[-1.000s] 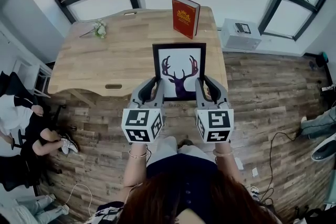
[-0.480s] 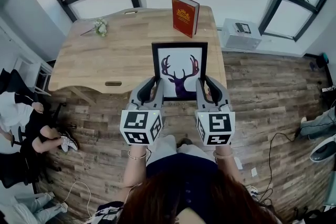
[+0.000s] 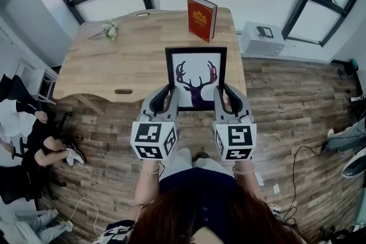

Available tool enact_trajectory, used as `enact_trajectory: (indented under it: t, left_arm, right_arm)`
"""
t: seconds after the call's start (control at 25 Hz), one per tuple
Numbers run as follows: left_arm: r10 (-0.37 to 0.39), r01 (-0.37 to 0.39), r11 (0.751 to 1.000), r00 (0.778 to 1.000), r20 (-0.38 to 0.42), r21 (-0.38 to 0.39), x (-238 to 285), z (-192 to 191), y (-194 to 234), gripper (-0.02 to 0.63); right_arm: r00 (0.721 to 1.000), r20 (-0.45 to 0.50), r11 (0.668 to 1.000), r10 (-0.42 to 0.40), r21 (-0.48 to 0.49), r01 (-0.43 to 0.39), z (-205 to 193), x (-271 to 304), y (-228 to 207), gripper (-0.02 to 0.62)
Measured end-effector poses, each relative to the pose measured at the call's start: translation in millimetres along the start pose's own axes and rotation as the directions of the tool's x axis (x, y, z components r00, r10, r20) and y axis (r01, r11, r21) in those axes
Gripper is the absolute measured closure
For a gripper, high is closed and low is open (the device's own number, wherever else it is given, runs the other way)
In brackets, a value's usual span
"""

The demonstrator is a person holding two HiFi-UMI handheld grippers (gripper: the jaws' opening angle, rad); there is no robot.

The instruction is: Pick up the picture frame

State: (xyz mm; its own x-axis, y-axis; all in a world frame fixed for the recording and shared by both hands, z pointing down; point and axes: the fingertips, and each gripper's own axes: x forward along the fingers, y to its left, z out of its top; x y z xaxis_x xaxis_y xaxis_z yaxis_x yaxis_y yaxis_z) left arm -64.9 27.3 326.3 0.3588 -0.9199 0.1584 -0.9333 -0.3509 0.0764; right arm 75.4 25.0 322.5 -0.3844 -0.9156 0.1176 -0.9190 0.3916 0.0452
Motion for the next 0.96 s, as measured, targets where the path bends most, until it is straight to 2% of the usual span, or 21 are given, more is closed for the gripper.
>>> enact_trajectory:
  t: [0.96]
  left_arm:
    - [-0.002,0.002,1.0,1.0,-0.003,0.0,4.0,-2.5,6.0,0.525]
  right_arm:
    - [1.0,-0.001,1.0,-0.002,0.003,0.002,-2.7,5.2,2.2,0.518]
